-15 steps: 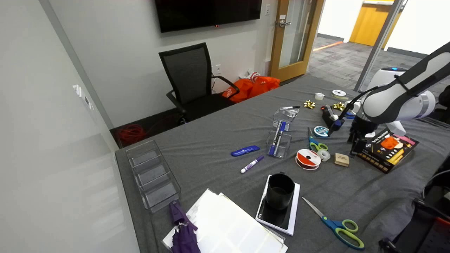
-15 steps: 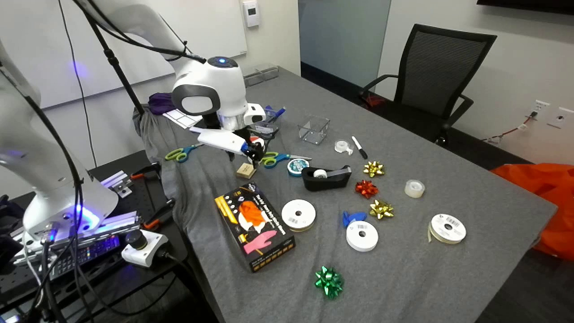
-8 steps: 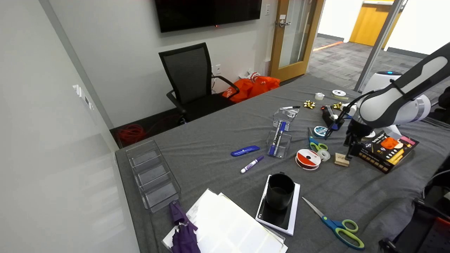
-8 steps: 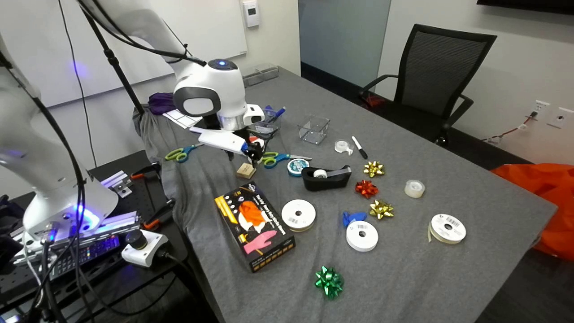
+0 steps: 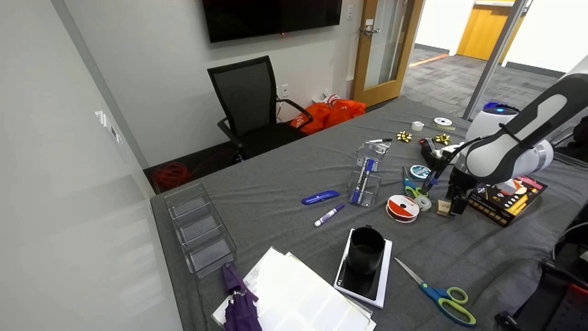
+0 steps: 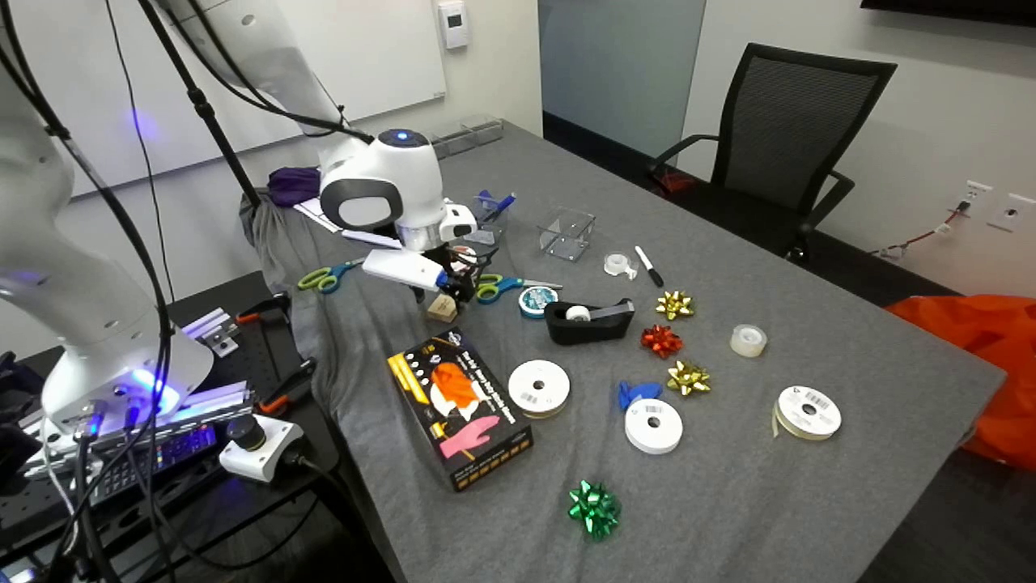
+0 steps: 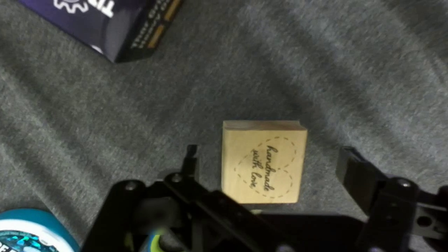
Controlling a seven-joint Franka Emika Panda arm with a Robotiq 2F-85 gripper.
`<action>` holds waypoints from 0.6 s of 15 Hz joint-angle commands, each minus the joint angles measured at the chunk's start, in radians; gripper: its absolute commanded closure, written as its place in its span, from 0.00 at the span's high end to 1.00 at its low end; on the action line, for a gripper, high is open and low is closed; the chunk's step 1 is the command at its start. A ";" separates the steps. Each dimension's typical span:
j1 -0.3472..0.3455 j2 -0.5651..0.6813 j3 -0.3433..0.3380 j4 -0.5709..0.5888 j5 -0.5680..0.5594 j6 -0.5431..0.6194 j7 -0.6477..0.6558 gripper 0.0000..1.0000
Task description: Put the block onto the black box
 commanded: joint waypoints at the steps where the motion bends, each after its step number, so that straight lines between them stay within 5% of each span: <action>1: -0.028 0.050 0.018 0.021 -0.060 0.047 0.049 0.74; 7: -0.035 0.061 0.013 0.032 -0.133 0.034 0.113 0.31; 9: -0.035 0.047 0.005 0.028 -0.159 0.006 0.118 0.31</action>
